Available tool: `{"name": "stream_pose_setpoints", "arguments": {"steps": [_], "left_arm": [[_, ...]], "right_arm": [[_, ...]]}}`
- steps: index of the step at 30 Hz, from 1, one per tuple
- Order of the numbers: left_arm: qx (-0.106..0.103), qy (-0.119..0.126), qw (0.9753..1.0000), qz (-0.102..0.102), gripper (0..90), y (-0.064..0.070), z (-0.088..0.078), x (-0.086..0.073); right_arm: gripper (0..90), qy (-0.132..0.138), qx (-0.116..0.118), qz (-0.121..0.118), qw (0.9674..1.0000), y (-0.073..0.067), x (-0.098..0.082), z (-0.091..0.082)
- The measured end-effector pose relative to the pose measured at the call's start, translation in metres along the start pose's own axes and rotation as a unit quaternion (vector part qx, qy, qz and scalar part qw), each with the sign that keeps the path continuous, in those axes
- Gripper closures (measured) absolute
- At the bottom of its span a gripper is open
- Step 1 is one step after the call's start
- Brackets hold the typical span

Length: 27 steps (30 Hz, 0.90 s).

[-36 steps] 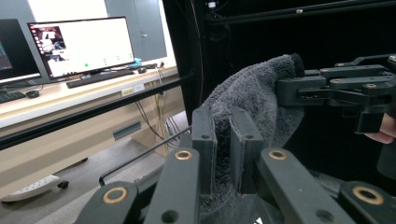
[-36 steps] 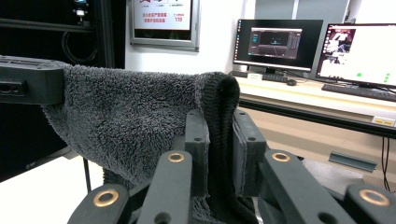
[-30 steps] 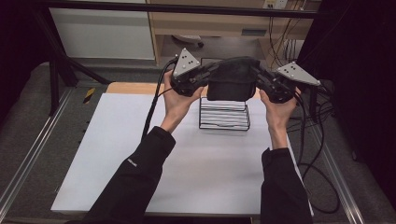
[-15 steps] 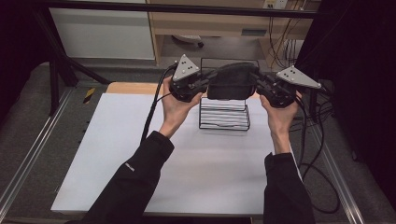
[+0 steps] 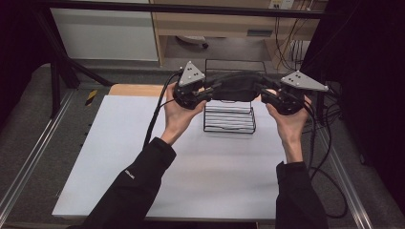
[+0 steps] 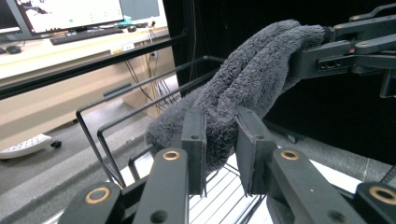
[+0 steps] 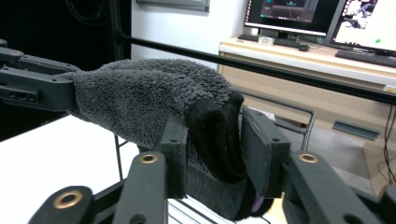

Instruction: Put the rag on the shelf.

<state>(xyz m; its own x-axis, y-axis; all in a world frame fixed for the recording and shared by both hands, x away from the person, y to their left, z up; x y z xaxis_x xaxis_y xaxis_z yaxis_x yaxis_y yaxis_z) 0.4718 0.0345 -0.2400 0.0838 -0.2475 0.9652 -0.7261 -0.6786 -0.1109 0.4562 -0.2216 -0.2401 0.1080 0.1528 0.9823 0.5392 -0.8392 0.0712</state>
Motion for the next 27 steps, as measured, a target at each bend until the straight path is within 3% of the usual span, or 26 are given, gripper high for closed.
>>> {"name": "stream_pose_setpoints", "arguments": {"steps": [13, 27], "left_arm": [[-0.002, -0.043, 0.9990, 0.007, 64.1, 0.011, 0.003, -0.022], [0.001, -0.079, 0.9969, -0.003, 60.5, 0.011, 0.017, -0.048]], "right_arm": [[49.1, -0.036, -0.010, -0.004, 0.9993, -0.006, -0.018, -0.012], [44.7, -0.072, -0.002, 0.030, 0.9969, -0.002, -0.062, -0.009]]}}
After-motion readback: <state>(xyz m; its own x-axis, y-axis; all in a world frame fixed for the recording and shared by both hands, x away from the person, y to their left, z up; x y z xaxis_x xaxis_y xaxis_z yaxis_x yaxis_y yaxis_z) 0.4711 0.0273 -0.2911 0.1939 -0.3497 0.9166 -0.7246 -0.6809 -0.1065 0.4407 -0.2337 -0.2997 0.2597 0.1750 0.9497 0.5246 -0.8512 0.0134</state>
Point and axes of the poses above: each handheld gripper's, and its own axes: z roughly forward along the jaws, x roughly out of its top, y roughly to its right, the point moved 2 cm from there along z, roughly forward along the jaws, and after that the axes turned 3 degrees about x, right-handed, at the moved point
